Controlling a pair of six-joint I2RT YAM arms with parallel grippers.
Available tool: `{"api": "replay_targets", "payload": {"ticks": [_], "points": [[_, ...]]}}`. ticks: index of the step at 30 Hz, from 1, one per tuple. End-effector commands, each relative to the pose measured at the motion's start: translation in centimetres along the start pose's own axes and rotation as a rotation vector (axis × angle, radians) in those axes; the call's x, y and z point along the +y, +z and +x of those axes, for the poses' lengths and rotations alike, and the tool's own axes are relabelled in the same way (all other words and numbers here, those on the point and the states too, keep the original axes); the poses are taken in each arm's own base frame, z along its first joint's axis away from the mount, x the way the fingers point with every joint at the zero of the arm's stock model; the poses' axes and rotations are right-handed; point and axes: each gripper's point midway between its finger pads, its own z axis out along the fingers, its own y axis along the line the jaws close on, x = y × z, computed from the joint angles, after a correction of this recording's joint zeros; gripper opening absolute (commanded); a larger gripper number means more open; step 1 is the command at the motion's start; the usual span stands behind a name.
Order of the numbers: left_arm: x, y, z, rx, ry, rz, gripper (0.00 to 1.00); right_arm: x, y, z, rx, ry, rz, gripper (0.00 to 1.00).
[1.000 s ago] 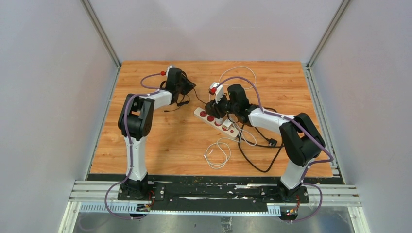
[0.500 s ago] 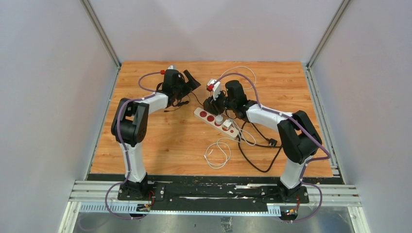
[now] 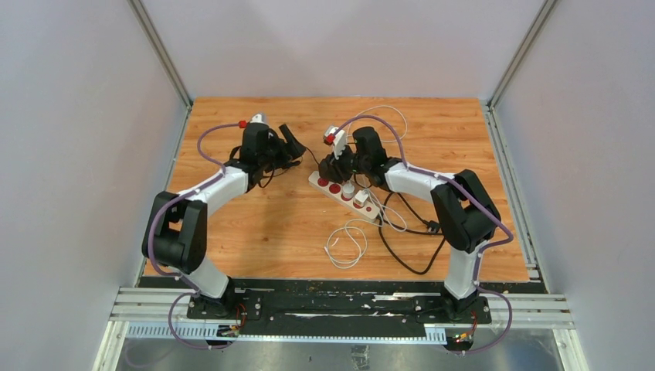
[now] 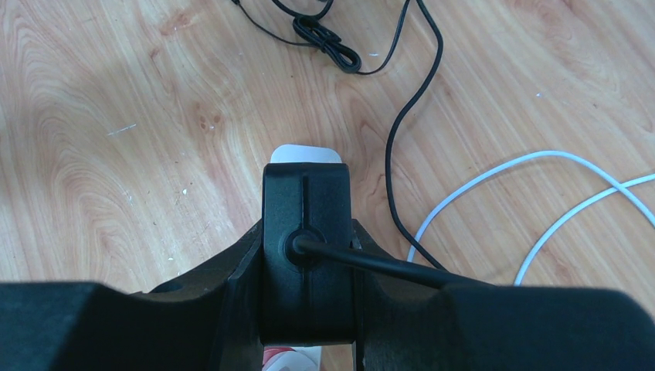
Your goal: Insert the plug
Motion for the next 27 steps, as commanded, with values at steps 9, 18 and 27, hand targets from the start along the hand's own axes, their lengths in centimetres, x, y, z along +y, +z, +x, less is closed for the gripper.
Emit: {"api": "replay_targets", "payload": {"ticks": [9,18,27], "points": [[2.8,-4.4,-0.6,-0.074,0.041,-0.130,1.00,0.6,1.5,-1.7,-0.061,0.013,-0.016,0.00],[3.7,-5.1,-0.2,-0.066,0.051,-0.165,1.00,0.8,2.0,0.1,-0.005,0.028,-0.014,0.00],[4.0,-5.8,-0.3,-0.080,0.054,-0.180,1.00,1.2,1.6,1.7,0.055,0.037,0.018,0.00]]}}
